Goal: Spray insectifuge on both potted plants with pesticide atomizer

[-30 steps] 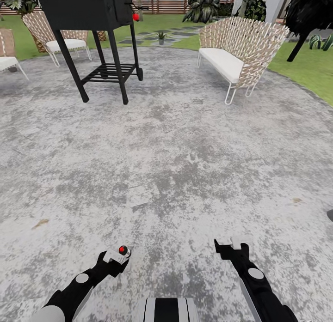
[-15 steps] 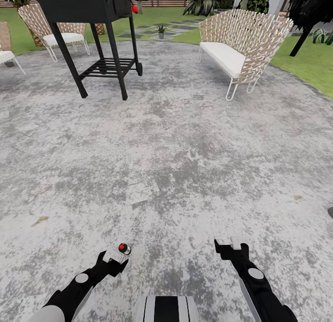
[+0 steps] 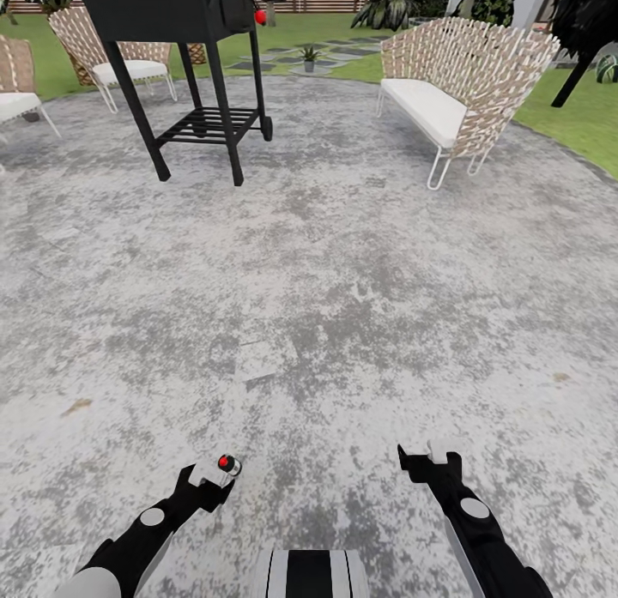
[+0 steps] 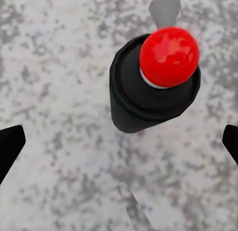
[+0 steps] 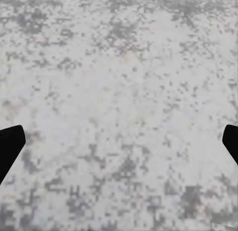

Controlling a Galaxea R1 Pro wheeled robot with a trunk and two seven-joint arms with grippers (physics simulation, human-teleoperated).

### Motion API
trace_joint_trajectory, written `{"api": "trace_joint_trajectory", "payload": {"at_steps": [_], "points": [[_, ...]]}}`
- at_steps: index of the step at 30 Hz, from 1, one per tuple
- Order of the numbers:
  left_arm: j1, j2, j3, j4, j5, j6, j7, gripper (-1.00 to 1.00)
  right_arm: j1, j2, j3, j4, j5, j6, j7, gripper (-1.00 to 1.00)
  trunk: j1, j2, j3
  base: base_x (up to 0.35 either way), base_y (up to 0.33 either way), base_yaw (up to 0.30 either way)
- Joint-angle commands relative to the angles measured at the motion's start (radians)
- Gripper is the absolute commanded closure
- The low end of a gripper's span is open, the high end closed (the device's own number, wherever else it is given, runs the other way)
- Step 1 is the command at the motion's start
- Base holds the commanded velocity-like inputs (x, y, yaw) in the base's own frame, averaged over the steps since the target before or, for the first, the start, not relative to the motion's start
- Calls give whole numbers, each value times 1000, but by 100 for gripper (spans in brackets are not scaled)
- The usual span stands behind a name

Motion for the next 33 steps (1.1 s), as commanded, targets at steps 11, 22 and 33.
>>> {"api": "trace_joint_trajectory", "payload": {"at_steps": [11, 22, 33], "points": [[0, 0, -1, 0, -5, -4, 0, -100, 0, 0, 0, -2, 4, 6, 0, -100, 0, 0, -1, 21, -36, 5], [0, 0, -1, 0, -5, -4, 0, -100, 0, 0, 0, -3, 4, 6, 0, -100, 0, 0, -1, 44, -78, 1], [0, 0, 0, 1, -5, -4, 0, -100, 0, 0, -1, -3, 6, 6, 0, -100, 0, 0, -1, 1, -1, 53]]}}
